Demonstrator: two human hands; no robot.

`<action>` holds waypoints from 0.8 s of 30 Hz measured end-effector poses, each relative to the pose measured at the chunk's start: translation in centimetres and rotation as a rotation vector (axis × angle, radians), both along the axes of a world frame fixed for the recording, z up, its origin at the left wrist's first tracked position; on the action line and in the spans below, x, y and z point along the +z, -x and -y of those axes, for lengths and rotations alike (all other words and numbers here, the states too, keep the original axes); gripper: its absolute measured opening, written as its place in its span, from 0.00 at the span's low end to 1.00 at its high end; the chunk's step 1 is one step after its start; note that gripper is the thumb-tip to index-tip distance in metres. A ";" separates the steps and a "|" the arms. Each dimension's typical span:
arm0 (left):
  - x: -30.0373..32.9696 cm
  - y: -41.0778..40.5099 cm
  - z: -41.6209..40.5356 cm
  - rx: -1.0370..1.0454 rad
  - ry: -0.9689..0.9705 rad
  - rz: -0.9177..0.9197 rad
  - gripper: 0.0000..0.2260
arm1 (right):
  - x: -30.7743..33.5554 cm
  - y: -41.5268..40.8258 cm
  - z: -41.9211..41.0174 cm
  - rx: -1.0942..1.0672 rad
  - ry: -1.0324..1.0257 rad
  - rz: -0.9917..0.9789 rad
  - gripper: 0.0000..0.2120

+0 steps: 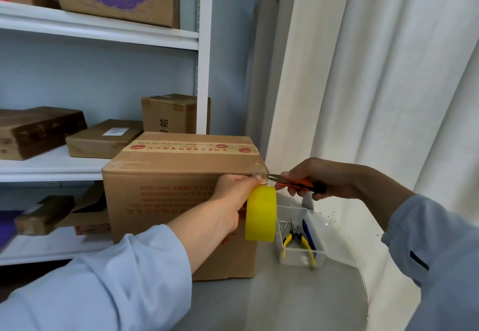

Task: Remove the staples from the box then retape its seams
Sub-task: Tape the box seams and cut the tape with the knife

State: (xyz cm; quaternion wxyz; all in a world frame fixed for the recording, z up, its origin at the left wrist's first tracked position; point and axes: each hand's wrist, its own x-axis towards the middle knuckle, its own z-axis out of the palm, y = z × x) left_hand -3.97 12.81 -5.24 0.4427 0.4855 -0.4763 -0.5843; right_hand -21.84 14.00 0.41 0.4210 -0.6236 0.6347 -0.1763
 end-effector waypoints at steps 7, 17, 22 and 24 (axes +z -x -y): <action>-0.2 0.0 0.2 -0.009 0.034 0.002 0.05 | 0.9 -1.1 0.8 0.024 -0.031 -0.015 0.14; -0.3 0.0 0.1 0.015 0.050 -0.003 0.07 | 1.3 -2.4 1.6 0.011 -0.047 -0.096 0.14; -1.7 -0.6 -0.5 -0.007 -0.024 0.017 0.06 | 1.5 -1.8 1.1 -0.016 0.054 -0.102 0.15; -2.2 -1.1 -0.6 -0.003 -0.033 0.028 0.05 | 1.8 -1.5 0.8 -0.059 0.112 -0.074 0.16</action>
